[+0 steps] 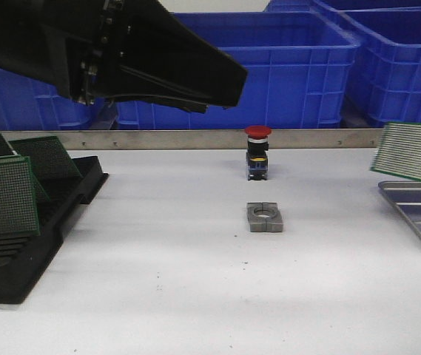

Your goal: Place circuit board on tray

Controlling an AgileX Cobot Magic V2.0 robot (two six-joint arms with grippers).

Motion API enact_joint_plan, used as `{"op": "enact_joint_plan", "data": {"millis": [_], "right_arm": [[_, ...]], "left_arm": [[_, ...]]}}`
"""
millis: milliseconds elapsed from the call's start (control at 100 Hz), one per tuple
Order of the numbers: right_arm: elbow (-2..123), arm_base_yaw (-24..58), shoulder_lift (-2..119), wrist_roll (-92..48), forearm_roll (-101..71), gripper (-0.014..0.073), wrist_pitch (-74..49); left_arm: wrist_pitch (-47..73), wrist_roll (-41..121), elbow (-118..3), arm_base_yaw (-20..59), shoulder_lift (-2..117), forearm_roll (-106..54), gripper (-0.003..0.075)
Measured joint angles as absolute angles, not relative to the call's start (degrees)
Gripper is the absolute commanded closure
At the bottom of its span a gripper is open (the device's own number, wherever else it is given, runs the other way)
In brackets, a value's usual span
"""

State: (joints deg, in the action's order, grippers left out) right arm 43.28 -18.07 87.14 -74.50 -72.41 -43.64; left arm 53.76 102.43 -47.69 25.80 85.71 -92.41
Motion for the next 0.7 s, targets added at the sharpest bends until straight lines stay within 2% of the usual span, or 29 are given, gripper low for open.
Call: {"op": "enact_joint_plan", "data": {"millis": [200, 270, 340, 460, 530, 580, 700], "right_arm": [[43.3, -23.3, 87.1, -74.4, -72.4, 0.0662, -38.4], [43.3, -23.6, 87.1, -74.4, -72.4, 0.0637, -36.6], [43.3, -23.7, 87.1, -74.3, -72.4, 0.0547, -34.9], [43.3, -23.7, 87.1, -74.3, -72.5, 0.0270, -32.0], [43.3, -23.7, 87.1, -74.3, -72.5, 0.0152, -30.3], [43.3, -23.7, 87.1, -74.3, -72.6, 0.0119, -29.5], [43.3, -23.7, 87.1, -74.3, -72.6, 0.0121, -28.9]], "left_arm": [[53.8, 102.4, -47.7, 25.8, 85.7, -92.5, 0.0237], [53.8, 102.4, -47.7, 25.8, 85.7, -92.7, 0.0237], [53.8, 102.4, -47.7, 25.8, 85.7, -92.7, 0.0237], [53.6, 102.4, -47.7, 25.8, 85.7, -92.9, 0.0237], [53.6, 102.4, -47.7, 25.8, 85.7, -92.9, 0.0237], [53.6, 102.4, -47.7, 25.8, 85.7, -92.9, 0.0237], [53.6, 102.4, -47.7, 25.8, 85.7, -92.9, 0.0238]]}}
